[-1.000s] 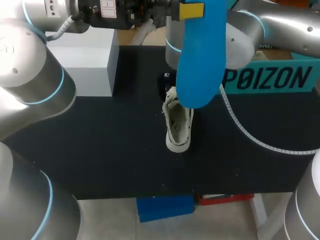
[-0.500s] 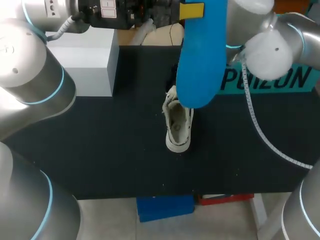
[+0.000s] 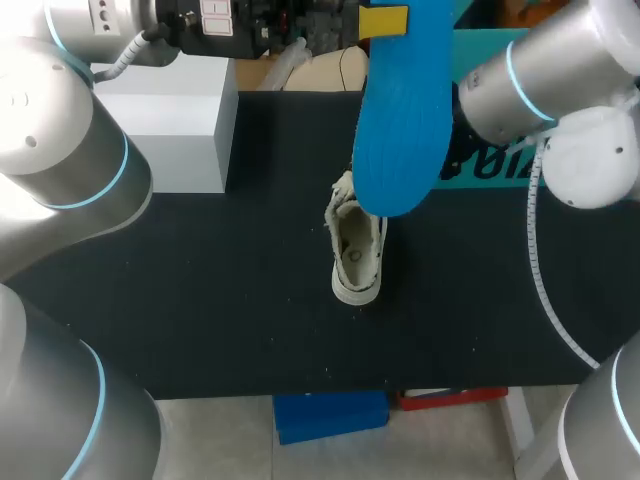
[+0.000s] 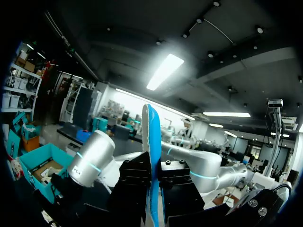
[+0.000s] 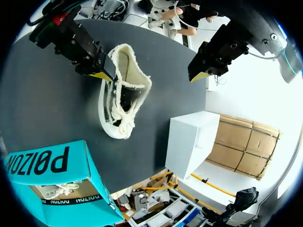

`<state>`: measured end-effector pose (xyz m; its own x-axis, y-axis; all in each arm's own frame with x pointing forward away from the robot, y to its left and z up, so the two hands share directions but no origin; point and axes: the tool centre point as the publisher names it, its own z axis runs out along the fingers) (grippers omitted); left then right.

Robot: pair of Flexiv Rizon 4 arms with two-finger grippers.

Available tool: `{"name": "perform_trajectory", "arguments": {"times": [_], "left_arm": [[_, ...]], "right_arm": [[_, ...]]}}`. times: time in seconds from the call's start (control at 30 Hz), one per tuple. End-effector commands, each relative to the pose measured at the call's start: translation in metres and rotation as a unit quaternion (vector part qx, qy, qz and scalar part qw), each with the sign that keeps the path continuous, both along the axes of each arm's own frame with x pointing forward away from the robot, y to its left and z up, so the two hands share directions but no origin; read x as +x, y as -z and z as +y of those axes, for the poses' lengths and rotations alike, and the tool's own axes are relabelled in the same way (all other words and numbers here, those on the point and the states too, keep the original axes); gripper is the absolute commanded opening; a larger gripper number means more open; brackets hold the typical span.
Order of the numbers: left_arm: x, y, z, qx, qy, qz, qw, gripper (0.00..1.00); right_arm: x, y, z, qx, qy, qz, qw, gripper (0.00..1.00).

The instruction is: Take the shoe out of the shoebox, open the shoe tongue, remove and reinsert the insole, then place the shoe into the shoebox

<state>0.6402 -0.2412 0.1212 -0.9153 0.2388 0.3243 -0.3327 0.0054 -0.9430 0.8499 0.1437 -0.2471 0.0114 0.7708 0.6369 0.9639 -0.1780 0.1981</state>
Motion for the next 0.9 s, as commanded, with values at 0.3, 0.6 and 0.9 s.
{"name": "perform_trajectory", "arguments": {"times": [0.3, 0.6, 0.9], "left_arm": [[0.000, 0.000, -0.002, 0.000, -0.001, 0.000, 1.000, 0.00], [0.000, 0.000, -0.002, 0.000, -0.001, 0.000, 1.000, 0.00], [0.000, 0.000, -0.002, 0.000, -0.001, 0.000, 1.000, 0.00]], "right_arm": [[-0.013, -0.007, -0.006, 0.321, -0.031, -0.053, 0.945, 1.00], [-0.013, -0.010, -0.007, 0.347, -0.035, -0.053, 0.936, 1.00], [-0.012, -0.009, -0.006, 0.352, -0.032, -0.052, 0.934, 1.00]]}}
